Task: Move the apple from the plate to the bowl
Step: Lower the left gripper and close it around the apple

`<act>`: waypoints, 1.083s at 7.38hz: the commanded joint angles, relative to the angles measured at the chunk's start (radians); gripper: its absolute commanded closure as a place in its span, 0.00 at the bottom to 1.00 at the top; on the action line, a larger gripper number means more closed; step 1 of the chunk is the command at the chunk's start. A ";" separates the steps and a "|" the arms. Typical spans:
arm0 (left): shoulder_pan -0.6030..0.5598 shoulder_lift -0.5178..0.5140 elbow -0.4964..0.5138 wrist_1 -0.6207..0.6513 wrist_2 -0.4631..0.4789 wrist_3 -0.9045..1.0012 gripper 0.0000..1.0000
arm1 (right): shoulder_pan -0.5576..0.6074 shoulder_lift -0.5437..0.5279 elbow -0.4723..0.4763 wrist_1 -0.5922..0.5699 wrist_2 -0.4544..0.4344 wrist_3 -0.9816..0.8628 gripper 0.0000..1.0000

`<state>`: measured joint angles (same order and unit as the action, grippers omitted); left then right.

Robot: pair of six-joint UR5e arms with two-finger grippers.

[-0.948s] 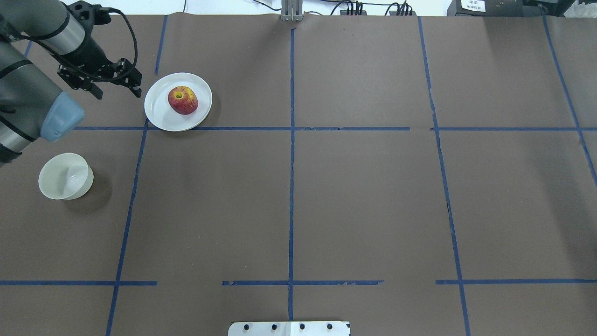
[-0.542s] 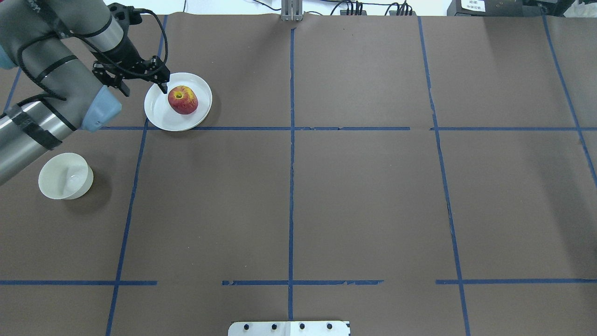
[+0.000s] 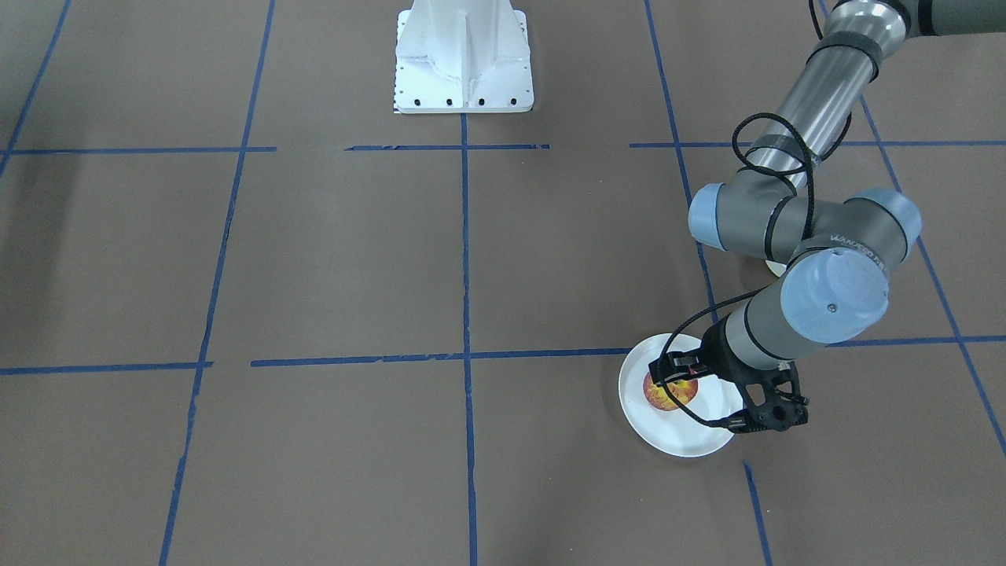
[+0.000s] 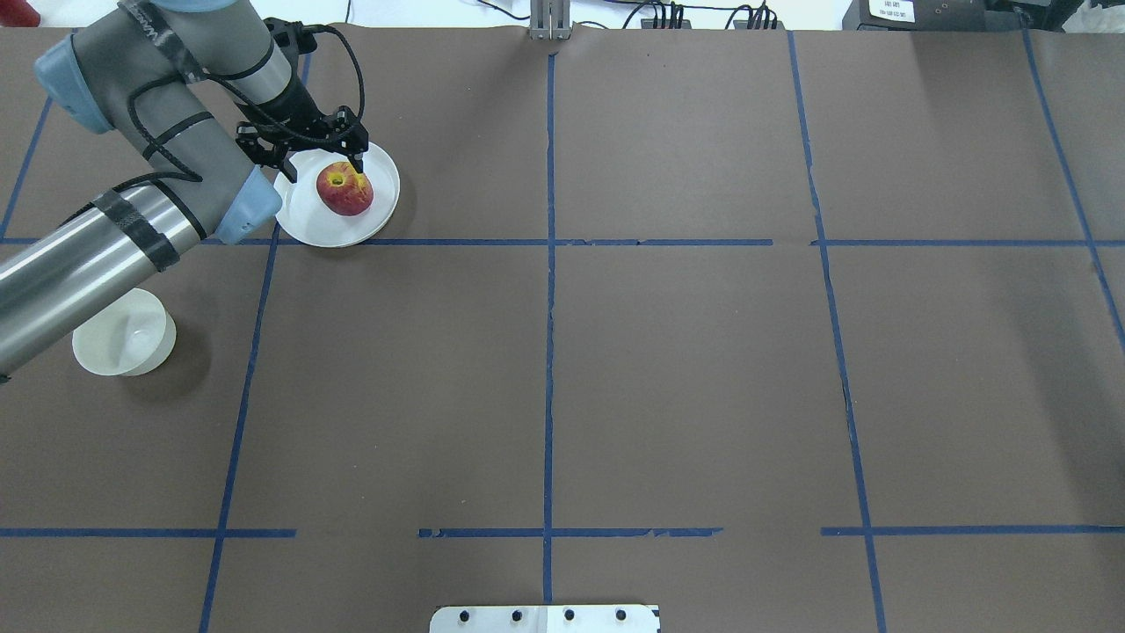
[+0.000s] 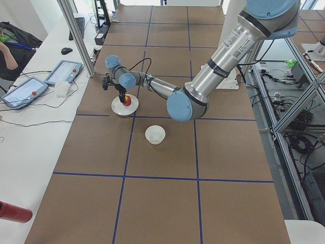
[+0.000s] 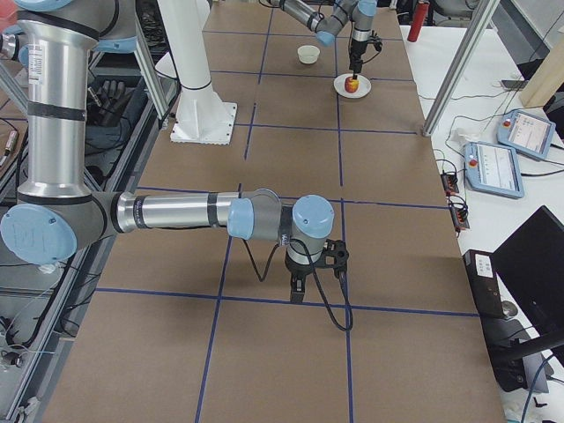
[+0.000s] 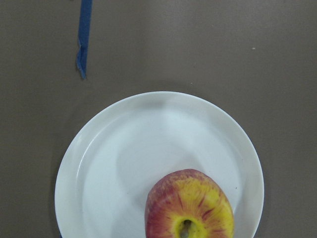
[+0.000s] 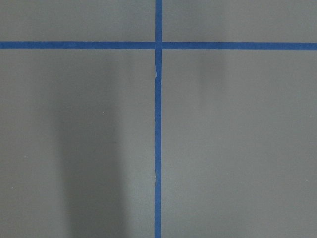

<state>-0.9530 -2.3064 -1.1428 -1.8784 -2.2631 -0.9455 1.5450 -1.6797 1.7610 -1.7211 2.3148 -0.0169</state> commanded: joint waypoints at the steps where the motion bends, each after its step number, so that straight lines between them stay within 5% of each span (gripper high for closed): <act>1: 0.031 -0.007 0.026 -0.039 0.042 -0.012 0.00 | 0.000 0.000 0.000 0.000 0.000 0.000 0.00; 5: 0.059 -0.005 0.078 -0.116 0.089 -0.024 0.00 | 0.000 0.000 0.000 0.000 0.000 0.000 0.00; 6: 0.062 -0.005 0.078 -0.128 0.095 -0.033 0.15 | 0.000 0.000 0.000 0.000 0.000 0.000 0.00; 8: 0.057 -0.004 0.071 -0.136 0.096 -0.038 0.73 | 0.000 0.000 0.000 0.000 0.000 0.000 0.00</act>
<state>-0.8934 -2.3113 -1.0676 -2.0057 -2.1700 -0.9831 1.5447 -1.6797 1.7610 -1.7211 2.3148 -0.0169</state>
